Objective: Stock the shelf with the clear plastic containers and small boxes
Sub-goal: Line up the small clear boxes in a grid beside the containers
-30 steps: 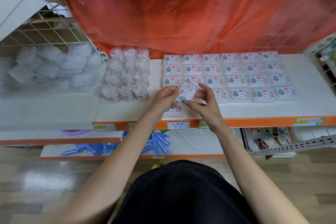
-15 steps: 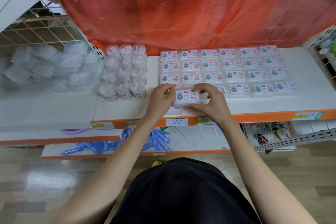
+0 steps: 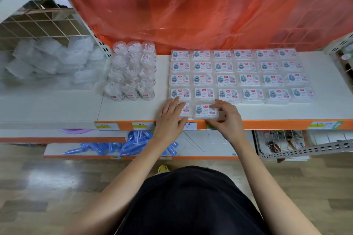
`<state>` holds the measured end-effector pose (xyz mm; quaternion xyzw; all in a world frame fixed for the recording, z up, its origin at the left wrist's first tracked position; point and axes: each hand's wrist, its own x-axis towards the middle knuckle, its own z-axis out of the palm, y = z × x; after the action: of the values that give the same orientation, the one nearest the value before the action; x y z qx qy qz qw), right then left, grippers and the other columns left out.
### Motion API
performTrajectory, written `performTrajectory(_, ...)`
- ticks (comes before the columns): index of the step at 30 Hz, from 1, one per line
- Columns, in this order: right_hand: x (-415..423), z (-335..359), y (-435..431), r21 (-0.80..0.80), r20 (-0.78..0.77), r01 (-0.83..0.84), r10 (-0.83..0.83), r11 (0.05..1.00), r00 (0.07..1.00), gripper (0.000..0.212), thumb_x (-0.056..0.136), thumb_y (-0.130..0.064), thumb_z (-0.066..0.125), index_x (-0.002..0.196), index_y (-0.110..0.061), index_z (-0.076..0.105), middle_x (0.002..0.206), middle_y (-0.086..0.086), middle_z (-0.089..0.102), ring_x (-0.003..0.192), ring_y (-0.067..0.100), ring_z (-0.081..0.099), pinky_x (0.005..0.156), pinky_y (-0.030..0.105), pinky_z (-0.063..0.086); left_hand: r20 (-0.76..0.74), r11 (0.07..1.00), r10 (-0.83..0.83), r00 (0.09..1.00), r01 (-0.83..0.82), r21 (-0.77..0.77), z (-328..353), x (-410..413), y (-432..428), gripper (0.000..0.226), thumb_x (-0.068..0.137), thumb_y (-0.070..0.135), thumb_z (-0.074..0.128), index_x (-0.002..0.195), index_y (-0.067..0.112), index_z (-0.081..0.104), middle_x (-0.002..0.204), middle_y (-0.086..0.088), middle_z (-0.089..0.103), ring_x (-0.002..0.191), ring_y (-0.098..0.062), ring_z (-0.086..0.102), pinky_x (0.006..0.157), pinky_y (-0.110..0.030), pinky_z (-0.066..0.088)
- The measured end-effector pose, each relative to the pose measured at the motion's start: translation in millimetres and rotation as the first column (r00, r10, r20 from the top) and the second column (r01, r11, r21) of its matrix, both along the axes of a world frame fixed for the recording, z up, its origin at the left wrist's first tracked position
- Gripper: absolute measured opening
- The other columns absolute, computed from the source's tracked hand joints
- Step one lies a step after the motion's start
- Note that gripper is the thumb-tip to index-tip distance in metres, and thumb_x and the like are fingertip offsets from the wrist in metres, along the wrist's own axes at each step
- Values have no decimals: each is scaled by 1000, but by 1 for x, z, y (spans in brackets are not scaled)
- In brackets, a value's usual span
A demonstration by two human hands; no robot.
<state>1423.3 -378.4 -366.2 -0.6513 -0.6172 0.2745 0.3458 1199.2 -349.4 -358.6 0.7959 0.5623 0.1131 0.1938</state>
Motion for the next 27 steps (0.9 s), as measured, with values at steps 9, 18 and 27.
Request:
performTrajectory(9, -5, -8, -9, 19, -7, 12, -12, 1000, 1000, 34, 82, -15, 77, 115, -17, 69, 145, 2, 47, 134, 20, 43, 96, 14, 43, 1, 1000, 24, 1000, -24, 11, -1, 3, -2, 53, 100, 37, 47, 149, 20, 34, 162, 1, 16, 150, -16, 8, 119, -32, 13)
performTrajectory(18, -4, -3, -6, 37, 119, -19, 14, 999, 993, 29, 83, -22, 75, 112, -20, 71, 141, 5, 53, 129, 25, 46, 106, 46, 39, -3, 999, 34, 999, -34, 23, 0, 6, -5, 50, 103, 34, 41, 149, 17, 33, 162, 0, 15, 150, -16, 6, 120, -31, 5)
performTrajectory(27, -45, 20, -1, 119, 104, -74, 62, 990, 993, 35, 87, -30, 55, 118, -16, 65, 137, 3, 55, 127, 21, 46, 106, 25, 27, -2, 985, 119, 993, -118, 125, 23, -8, -15, 58, 94, 28, 54, 147, 12, 36, 159, -6, 25, 148, -21, 17, 119, -36, 14)
